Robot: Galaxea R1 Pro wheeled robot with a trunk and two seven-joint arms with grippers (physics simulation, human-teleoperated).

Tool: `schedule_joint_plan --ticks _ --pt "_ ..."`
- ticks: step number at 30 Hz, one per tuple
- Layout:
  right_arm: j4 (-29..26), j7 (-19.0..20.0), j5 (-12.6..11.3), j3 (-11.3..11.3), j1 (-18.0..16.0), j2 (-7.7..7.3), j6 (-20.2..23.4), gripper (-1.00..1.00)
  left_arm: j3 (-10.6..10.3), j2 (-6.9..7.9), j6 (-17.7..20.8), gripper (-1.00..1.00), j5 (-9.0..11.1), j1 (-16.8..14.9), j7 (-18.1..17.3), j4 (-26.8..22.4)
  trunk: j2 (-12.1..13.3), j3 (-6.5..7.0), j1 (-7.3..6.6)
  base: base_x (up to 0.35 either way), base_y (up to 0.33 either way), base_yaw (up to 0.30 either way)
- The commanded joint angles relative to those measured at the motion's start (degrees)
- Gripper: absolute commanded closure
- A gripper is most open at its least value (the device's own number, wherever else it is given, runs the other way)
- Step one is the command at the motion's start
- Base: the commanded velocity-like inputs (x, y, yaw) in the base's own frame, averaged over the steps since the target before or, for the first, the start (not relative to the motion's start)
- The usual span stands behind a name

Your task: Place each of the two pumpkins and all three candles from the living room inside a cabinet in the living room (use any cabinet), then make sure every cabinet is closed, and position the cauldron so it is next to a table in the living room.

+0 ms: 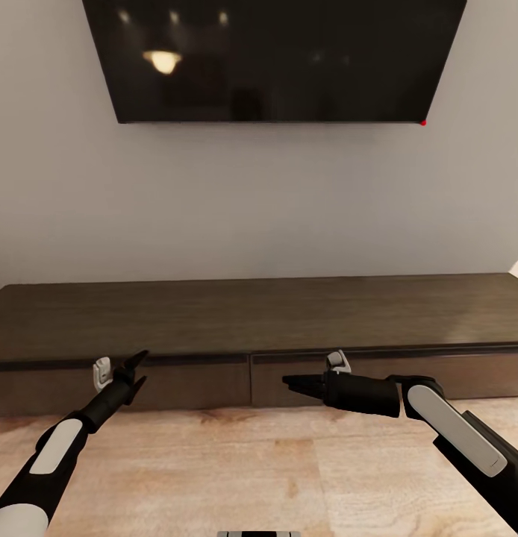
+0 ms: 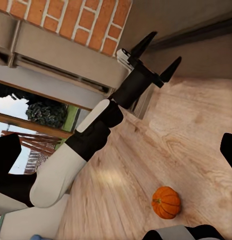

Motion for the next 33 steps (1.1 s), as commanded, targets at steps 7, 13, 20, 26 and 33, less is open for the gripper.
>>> schedule_joint_plan --ticks 7,13,20,26,33 --pt "0.02 0.17 0.11 0.08 -0.06 -0.04 -0.04 -1.00 0.21 -0.04 0.50 -1.00 0.63 -0.02 -0.38 0.02 -0.02 -0.05 -0.01 0.003 0.000 0.000" --pt "0.10 0.16 0.18 0.07 -0.06 -0.04 -0.04 -1.00 0.21 -0.04 0.50 -1.00 0.57 -0.02 -0.40 0.02 -0.02 -0.05 -0.01 0.000 0.000 0.000" --pt "0.11 0.15 0.18 0.07 -0.06 -0.04 -0.04 -1.00 0.21 -0.06 0.50 -1.00 0.56 -0.02 -0.40 0.02 -0.06 -0.71 0.07 0.000 0.000 0.000" --pt "0.17 0.15 0.18 0.07 -0.06 -0.04 -0.08 -1.00 0.21 0.02 0.50 -1.00 0.60 -0.02 -0.43 0.02 -0.09 -1.15 0.12 0.000 0.000 0.000" --pt "0.28 0.15 0.18 0.07 -0.06 -0.04 -0.10 -1.00 0.16 -0.01 0.50 -1.00 0.55 -0.02 -0.56 0.02 -0.15 -2.26 0.25 0.000 0.000 0.000"
